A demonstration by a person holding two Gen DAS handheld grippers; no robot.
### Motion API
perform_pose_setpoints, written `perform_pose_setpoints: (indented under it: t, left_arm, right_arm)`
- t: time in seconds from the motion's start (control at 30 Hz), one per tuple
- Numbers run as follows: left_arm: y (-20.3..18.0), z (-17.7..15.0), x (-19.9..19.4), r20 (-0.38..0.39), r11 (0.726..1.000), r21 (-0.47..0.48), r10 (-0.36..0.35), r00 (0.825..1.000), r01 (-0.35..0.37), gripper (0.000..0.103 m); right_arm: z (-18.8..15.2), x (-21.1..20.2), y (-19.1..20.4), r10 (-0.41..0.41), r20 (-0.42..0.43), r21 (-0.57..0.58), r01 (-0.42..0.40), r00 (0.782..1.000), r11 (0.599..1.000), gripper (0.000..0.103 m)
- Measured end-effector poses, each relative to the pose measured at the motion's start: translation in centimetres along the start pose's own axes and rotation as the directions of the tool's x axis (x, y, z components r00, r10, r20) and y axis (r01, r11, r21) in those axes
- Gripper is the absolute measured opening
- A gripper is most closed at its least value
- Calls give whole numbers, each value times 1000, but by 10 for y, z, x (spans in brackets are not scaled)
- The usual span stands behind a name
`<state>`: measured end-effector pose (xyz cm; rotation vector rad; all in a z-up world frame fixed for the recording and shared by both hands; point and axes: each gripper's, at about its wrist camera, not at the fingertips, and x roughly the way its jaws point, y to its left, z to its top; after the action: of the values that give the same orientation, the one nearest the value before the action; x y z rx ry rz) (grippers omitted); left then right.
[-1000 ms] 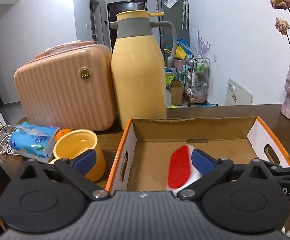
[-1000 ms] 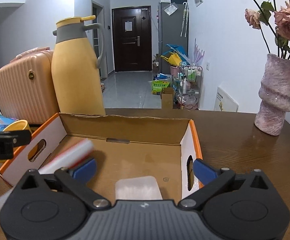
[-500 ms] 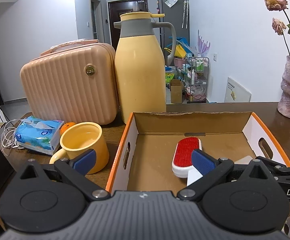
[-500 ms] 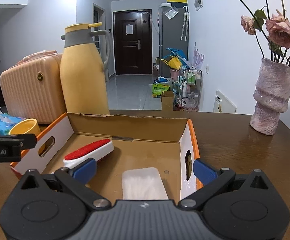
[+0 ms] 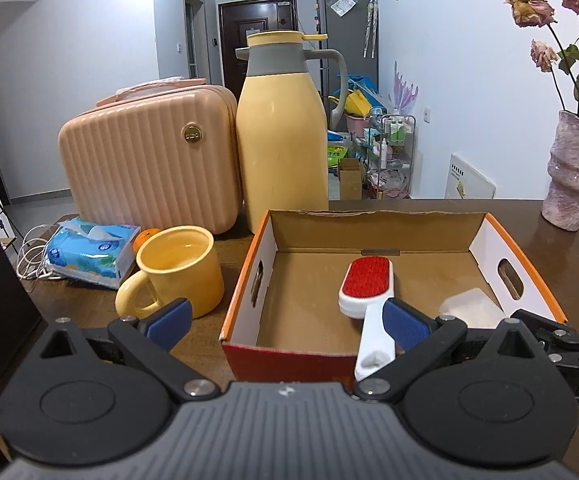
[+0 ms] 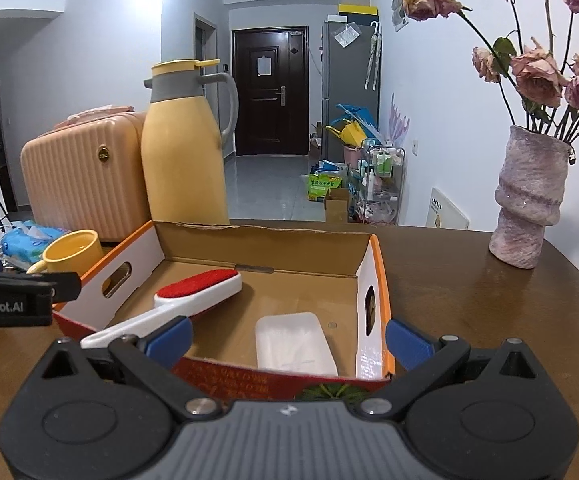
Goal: Organize rigid objects
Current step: 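Move both tools back toward the remaining caps and bottles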
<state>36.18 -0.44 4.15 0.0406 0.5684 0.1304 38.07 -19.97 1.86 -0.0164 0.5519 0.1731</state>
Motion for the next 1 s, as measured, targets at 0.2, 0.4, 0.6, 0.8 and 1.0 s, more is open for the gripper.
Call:
perform_pose_setpoints:
  t: [0.2, 0.4, 0.6, 0.8, 1.0]
  left_arm:
    - [1, -12, -22, 4, 1000, -9, -1, 1000, 1, 103]
    - [2, -24, -43, 11, 1000, -15, -1, 1000, 1, 103]
    - [3, -38, -65, 20, 1000, -21, 7, 1000, -6, 103]
    - [3, -51, -85, 33, 1000, -28, 15, 999, -14, 103]
    - [2, -66, -104, 48, 999, -32, 11, 999, -9, 103]
  right_arm:
    - [-10, -22, 3, 5, 13, -9, -5, 1000, 1000, 103]
    - [-20, -44, 4, 10, 26, -20, -10, 1000, 1000, 103]
    - [-33, -64, 7, 19, 29, -35, -18, 999, 999, 103]
    - [-46, -81, 10, 33, 31, -47, -31, 999, 998, 103]
    - [-59, -99, 13, 44, 38, -64, -42, 998, 997, 103]
